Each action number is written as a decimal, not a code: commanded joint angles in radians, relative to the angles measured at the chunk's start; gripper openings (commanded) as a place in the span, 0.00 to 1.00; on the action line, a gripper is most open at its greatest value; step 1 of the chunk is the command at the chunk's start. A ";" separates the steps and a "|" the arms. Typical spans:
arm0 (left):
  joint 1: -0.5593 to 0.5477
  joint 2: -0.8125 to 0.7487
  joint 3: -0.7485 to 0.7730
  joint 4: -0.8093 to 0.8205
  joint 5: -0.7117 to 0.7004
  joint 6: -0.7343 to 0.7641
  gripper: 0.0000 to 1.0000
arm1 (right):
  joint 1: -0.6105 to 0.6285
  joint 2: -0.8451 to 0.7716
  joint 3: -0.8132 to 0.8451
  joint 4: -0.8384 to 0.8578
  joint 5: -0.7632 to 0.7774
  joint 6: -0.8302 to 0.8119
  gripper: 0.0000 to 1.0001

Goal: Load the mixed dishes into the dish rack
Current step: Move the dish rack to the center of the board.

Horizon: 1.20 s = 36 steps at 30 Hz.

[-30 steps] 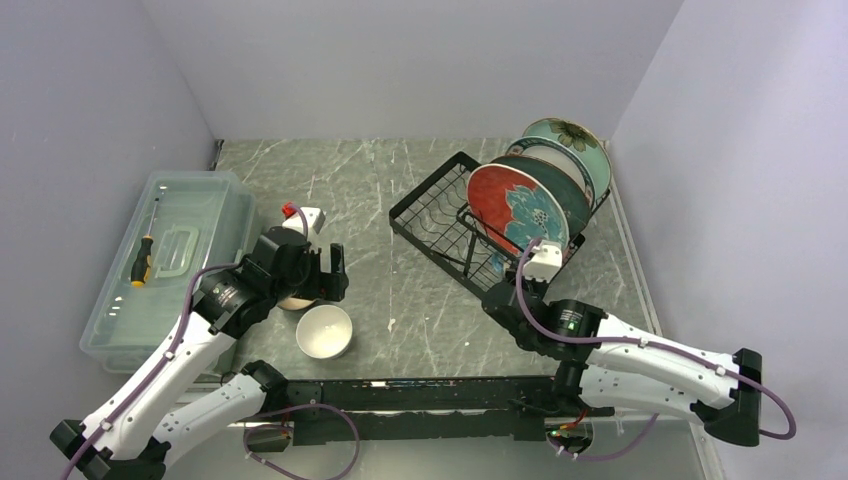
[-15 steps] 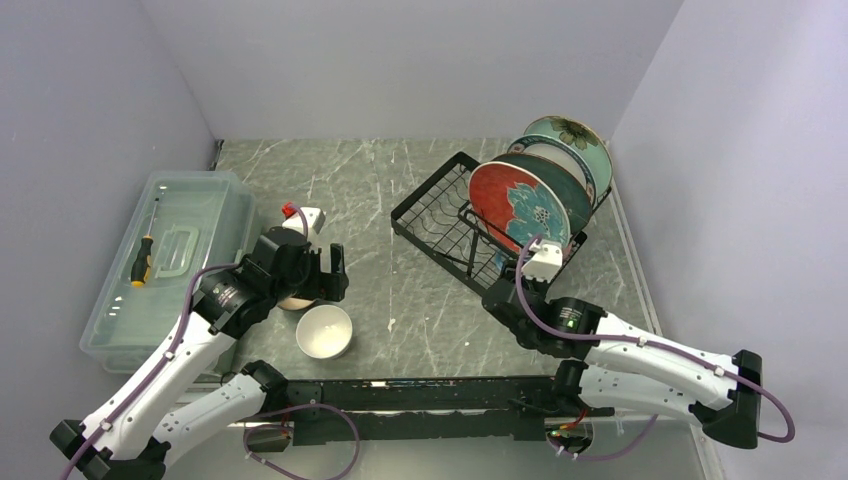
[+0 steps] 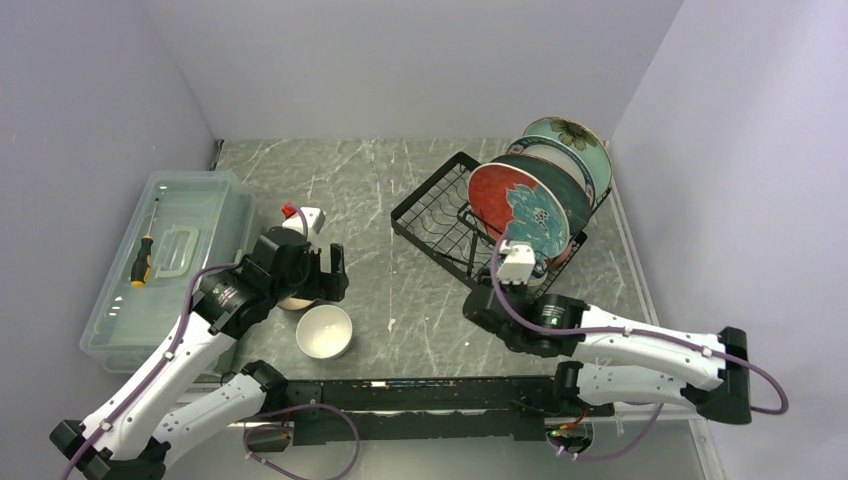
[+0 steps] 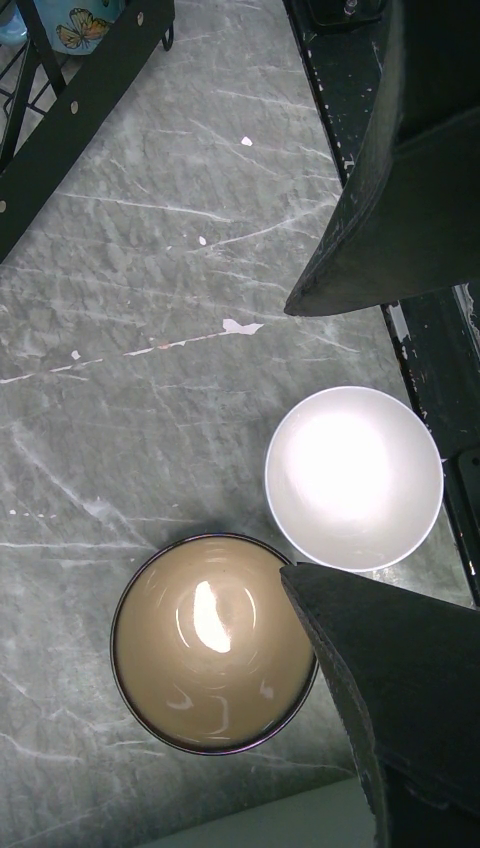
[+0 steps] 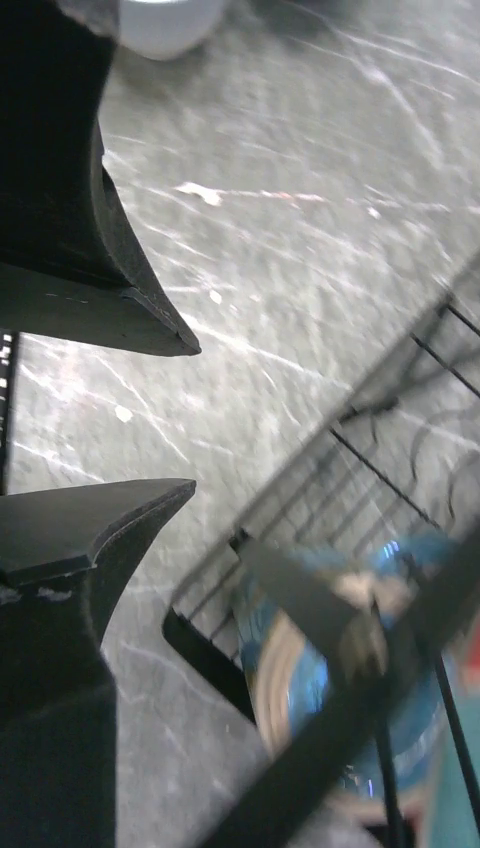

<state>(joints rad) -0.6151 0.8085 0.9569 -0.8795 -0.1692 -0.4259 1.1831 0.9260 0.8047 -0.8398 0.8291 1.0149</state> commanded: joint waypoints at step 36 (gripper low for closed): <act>-0.002 -0.011 0.002 0.028 -0.006 0.019 0.99 | -0.233 0.870 0.718 0.356 -0.433 -0.742 0.63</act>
<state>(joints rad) -0.6151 0.8005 0.9565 -0.8803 -0.1703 -0.4255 0.9867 1.7515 1.4273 -0.4633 0.4786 0.4095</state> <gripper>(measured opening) 0.992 0.624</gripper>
